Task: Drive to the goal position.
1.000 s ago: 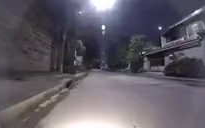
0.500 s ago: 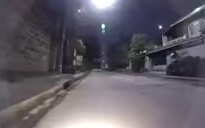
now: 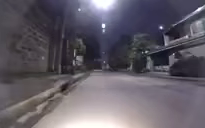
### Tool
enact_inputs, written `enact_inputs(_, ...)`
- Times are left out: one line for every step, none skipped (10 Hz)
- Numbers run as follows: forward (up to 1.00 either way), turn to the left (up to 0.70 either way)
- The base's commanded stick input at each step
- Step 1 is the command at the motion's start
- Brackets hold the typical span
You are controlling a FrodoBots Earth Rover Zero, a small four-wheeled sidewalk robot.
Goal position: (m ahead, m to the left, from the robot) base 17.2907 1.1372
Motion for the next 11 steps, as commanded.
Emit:
enact_inputs(0.5,0.0)
enact_inputs(0.5,0.0)
enact_inputs(0.5,0.0)
enact_inputs(0.5,0.0)
enact_inputs(0.5,0.0)
enact_inputs(0.5,0.0)
enact_inputs(0.5,0.0)
enact_inputs(0.5,0.0)
enact_inputs(0.5,0.0)
enact_inputs(0.5,0.0)
enact_inputs(0.5,0.0)
